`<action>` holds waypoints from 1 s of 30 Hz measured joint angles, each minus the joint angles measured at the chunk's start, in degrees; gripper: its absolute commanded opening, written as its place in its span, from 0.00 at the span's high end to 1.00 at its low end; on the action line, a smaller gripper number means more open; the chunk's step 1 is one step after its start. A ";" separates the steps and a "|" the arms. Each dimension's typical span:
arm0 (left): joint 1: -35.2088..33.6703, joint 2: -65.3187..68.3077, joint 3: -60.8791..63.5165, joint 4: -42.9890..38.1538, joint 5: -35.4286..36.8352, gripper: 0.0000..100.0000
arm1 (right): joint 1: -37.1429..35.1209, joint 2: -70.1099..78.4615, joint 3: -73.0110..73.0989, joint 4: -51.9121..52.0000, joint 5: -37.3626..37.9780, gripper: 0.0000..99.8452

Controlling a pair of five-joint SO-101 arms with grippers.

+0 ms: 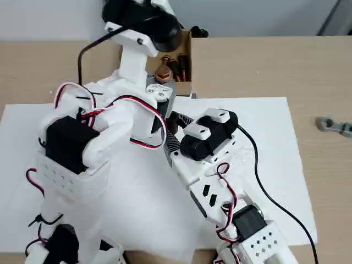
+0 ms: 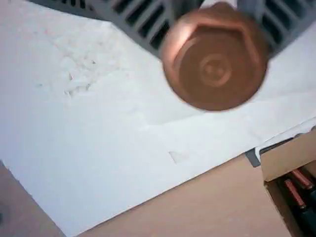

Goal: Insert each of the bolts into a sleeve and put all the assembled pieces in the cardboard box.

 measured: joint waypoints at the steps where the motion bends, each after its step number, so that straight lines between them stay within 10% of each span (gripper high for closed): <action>1: 0.09 0.00 -0.09 0.18 0.00 0.99 | 0.00 0.00 0.00 0.00 0.00 1.00; 30: 2.37 0.88 -0.09 1.58 1.49 0.99 | 0.00 0.00 0.00 0.00 0.00 1.00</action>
